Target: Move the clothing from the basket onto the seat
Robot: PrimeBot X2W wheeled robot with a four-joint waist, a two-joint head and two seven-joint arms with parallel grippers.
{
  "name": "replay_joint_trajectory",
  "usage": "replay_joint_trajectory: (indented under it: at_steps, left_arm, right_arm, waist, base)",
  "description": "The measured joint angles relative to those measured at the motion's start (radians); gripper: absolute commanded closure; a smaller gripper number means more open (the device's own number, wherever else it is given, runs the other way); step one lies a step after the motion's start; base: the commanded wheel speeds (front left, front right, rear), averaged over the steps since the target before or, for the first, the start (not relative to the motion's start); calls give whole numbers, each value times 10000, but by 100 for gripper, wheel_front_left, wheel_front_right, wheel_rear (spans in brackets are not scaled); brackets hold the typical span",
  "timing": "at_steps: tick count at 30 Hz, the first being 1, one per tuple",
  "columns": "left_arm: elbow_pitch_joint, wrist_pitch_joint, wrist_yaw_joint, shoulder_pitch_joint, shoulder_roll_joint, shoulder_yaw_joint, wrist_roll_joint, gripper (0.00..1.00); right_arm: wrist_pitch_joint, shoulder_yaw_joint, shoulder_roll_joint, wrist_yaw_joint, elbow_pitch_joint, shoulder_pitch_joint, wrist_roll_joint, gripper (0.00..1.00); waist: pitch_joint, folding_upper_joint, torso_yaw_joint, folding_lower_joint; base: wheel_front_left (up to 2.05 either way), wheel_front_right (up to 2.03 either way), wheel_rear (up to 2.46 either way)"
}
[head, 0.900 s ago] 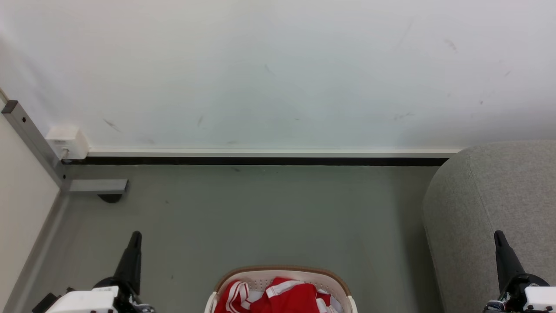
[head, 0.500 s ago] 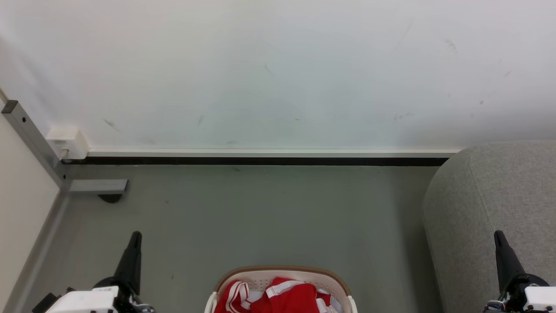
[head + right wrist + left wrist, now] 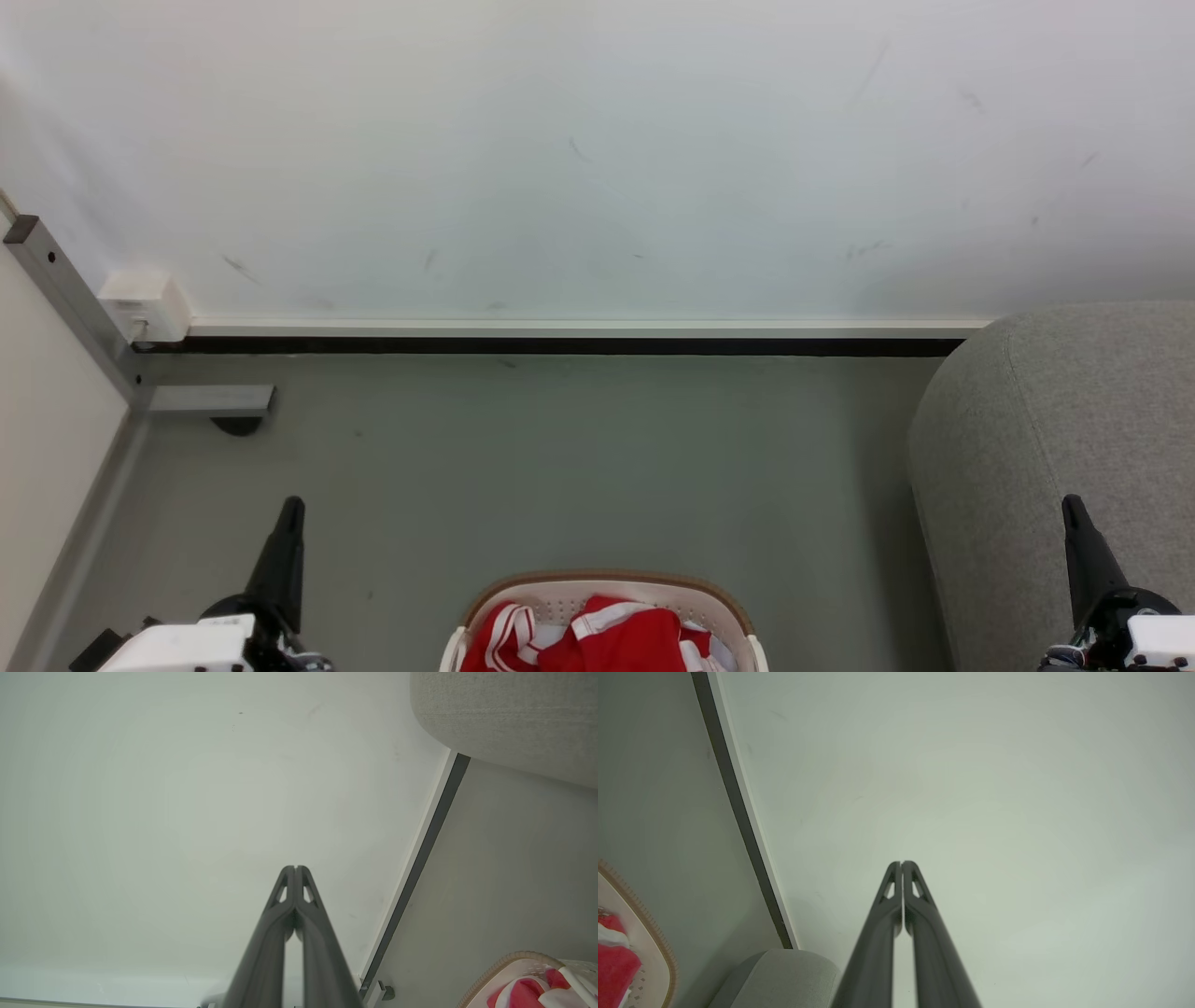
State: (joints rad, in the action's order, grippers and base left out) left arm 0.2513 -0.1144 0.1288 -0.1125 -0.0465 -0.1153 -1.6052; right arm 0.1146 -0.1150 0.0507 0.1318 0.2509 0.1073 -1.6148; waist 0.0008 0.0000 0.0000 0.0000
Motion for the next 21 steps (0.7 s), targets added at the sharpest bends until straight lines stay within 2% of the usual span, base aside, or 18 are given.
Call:
replay_joint_trajectory:
  at_steps: [21]
  left_arm:
    - [0, 0, 0, 0, 0, 0, 0, 100]
  right_arm:
    - [0, 0, 0, 0, 0, 1, 0, 100]
  waist:
    - [0, 0, 0, 0]
  base:
    - [0, 0, 0]
